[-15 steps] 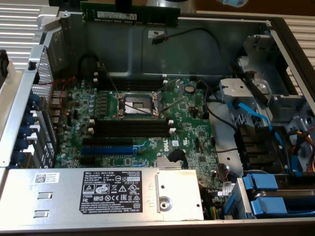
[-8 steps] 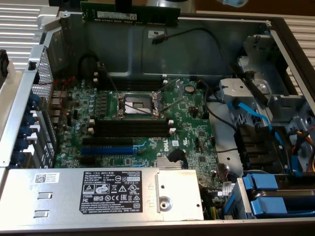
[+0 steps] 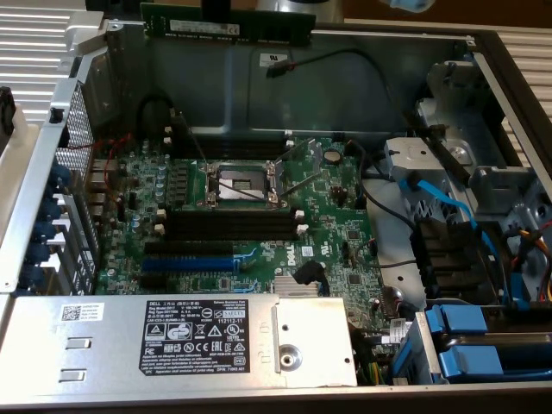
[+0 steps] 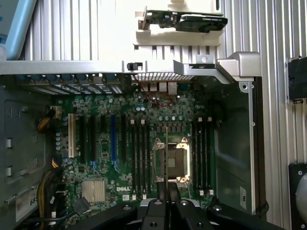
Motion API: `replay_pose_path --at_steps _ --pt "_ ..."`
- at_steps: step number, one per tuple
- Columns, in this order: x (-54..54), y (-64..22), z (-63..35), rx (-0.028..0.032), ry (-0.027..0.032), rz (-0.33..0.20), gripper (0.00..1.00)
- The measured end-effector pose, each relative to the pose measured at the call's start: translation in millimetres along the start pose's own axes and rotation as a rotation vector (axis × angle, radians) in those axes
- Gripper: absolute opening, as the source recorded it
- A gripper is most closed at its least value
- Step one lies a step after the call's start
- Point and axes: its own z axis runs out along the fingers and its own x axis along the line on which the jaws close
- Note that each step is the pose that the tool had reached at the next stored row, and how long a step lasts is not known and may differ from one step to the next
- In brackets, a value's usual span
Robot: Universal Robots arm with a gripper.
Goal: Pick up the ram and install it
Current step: 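Insert the ram into the slot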
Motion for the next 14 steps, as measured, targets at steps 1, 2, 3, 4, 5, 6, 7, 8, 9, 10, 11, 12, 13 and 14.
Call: replay_pose_path --at_steps 1,2,3,4,5,6,7,8,9,10,11,12,13,14 --pt "-0.5 0.2 0.3 0.0004 0.0086 0.0 0.12" --pt "-1.2 0.8 0.7 0.001 0.0182 0.0 0.12" --pt "-1.6 1.3 1.3 0.0019 0.0264 0.001 0.12" --pt "-1.9 2.0 2.0 0.0026 0.0334 0.001 0.12" --pt "-1.9 2.8 2.9 0.0033 0.0374 0.001 0.12" --pt "-1.8 3.1 3.1 0.0031 0.0379 0.001 0.12" --pt "-1.5 3.1 3.0 0.0031 0.0381 0.001 0.12" --pt "-1.2 3.1 3.0 0.0031 0.0381 0.001 0.12" --pt "-0.5 3.1 3.0 0.0031 0.0382 0.001 0.12" --pt "-0.3 3.4 3.5 0.0044 0.0379 0.001 0.12" --pt "-0.2 4.3 4.1 0.0089 0.0378 0.001 0.12" --pt "-0.1 5.2 5.0 0.014 0.0375 0.001 0.12" --pt "0.0 6.0 5.8 0.0176 0.0374 0.0 0.12" --pt "0.1 7.2 6.9 0.0219 0.0372 0.0 0.12"
